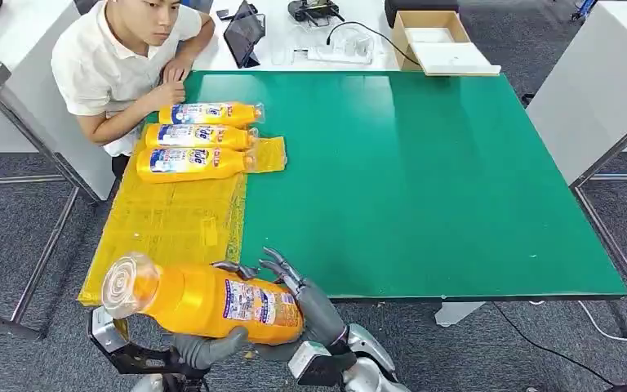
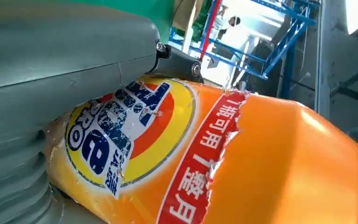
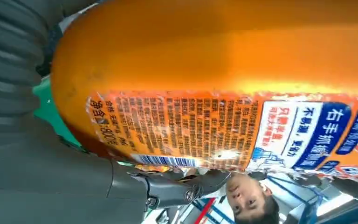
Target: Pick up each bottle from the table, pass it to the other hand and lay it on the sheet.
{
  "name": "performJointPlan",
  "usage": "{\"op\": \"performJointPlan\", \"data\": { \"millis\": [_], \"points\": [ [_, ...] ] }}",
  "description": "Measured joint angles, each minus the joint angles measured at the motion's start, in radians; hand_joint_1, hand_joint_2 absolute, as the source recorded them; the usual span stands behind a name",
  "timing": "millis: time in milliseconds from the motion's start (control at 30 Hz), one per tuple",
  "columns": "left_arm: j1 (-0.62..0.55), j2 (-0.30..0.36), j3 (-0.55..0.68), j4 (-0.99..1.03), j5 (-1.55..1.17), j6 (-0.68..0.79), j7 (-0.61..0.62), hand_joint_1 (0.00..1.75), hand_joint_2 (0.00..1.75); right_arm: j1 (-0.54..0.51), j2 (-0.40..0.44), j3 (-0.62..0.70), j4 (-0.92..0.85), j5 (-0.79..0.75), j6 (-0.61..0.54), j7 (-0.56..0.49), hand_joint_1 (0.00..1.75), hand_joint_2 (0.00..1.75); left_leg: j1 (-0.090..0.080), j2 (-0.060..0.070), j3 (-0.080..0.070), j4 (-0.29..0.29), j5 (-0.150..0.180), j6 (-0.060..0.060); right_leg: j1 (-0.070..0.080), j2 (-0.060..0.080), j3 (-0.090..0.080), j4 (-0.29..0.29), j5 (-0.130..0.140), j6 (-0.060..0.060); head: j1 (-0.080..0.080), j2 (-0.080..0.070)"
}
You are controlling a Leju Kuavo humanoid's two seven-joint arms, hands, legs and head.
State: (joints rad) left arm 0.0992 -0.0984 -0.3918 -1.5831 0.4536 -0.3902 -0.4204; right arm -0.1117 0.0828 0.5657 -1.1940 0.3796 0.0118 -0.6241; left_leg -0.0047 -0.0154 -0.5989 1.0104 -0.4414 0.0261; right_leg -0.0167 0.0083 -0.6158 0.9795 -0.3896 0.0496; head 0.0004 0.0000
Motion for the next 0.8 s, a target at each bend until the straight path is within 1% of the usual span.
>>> {"op": "performJointPlan", "data": {
  "millis": [100,200,233,267,333,367,500,567,600,700,800],
  "points": [
    [-0.001,0.001,0.002,0.001,0.000,-0.013,0.000,1.75,1.75,0.002,-0.002,0.001,-0.012,0.008,0.000,-0.006,0.00,0.00,0.000,0.000,0.000,0.000,0.000,0.000,0.000,0.000,0.000,0.000,0.000,0.000,0.000,0.000],
    [-0.001,0.001,0.003,0.001,0.003,-0.031,0.000,1.75,1.75,0.011,-0.009,0.005,-0.037,0.021,-0.004,-0.038,0.00,0.00,0.000,0.000,0.000,0.000,0.000,0.000,0.000,0.000,0.000,0.000,0.000,0.000,0.000,0.000],
    [-0.002,0.001,0.005,0.000,-0.008,-0.025,0.000,1.75,1.75,0.018,-0.013,0.007,-0.054,0.033,-0.025,-0.040,0.00,0.00,0.000,0.000,0.000,0.000,0.000,0.000,0.000,0.000,0.000,0.000,0.000,0.000,0.000,0.000],
    [-0.003,0.001,0.005,0.000,-0.041,0.005,-0.007,1.75,1.75,0.028,-0.016,0.007,-0.070,0.035,-0.047,-0.042,0.00,0.00,0.000,0.000,0.000,0.000,0.000,0.000,0.000,0.000,0.000,0.000,0.000,0.000,0.000,0.000],
    [-0.007,0.001,0.006,-0.002,-0.195,0.117,-0.035,1.75,1.75,0.053,-0.020,0.007,-0.108,0.028,-0.101,-0.042,0.00,0.00,0.000,0.000,0.000,0.000,0.000,0.000,0.000,0.000,0.000,0.000,0.000,0.000,0.000,0.000],
    [-0.009,0.004,0.007,-0.003,-0.320,0.197,-0.040,1.75,1.75,0.072,-0.026,0.007,-0.141,0.016,-0.142,-0.042,0.00,0.00,0.000,0.000,0.000,0.000,0.000,0.000,0.000,0.000,0.000,0.000,0.000,0.000,0.000,0.000],
    [-0.004,0.019,0.018,-0.006,-0.596,0.406,-0.008,1.75,1.75,0.137,-0.051,-0.022,-0.261,-0.021,-0.246,-0.043,0.00,0.00,0.000,0.000,0.000,0.000,0.000,0.000,0.000,0.000,0.000,0.000,0.000,0.000,0.000,0.000],
    [0.000,0.027,0.030,-0.007,-0.672,0.480,0.004,1.75,1.75,0.167,-0.060,-0.049,-0.312,-0.050,-0.243,-0.043,0.00,0.00,0.000,0.000,0.000,0.000,0.000,0.000,0.000,0.000,0.000,0.000,0.000,0.000,0.000,0.000],
    [0.003,0.029,0.036,-0.010,-0.714,0.519,0.012,1.75,1.75,0.180,-0.063,-0.065,-0.331,-0.074,-0.224,-0.043,0.00,0.00,0.000,0.000,0.000,0.000,0.000,0.000,0.000,0.000,0.000,0.000,0.000,0.000,0.000,0.000],
    [0.010,0.034,0.065,-0.015,-0.817,0.618,0.030,1.75,1.75,0.224,-0.062,-0.146,-0.383,-0.109,-0.195,-0.043,0.00,0.00,0.000,0.000,0.000,0.000,0.000,0.000,0.000,0.000,0.000,0.000,0.000,0.000,0.000,0.000],
    [0.018,0.039,0.083,-0.024,-0.847,0.652,0.036,1.75,1.75,0.242,-0.058,-0.219,-0.396,-0.109,-0.206,-0.042,0.00,0.00,0.000,0.000,0.000,0.000,0.000,0.000,0.000,0.000,0.000,0.000,0.000,0.000,0.000,0.000]
  ]
}}
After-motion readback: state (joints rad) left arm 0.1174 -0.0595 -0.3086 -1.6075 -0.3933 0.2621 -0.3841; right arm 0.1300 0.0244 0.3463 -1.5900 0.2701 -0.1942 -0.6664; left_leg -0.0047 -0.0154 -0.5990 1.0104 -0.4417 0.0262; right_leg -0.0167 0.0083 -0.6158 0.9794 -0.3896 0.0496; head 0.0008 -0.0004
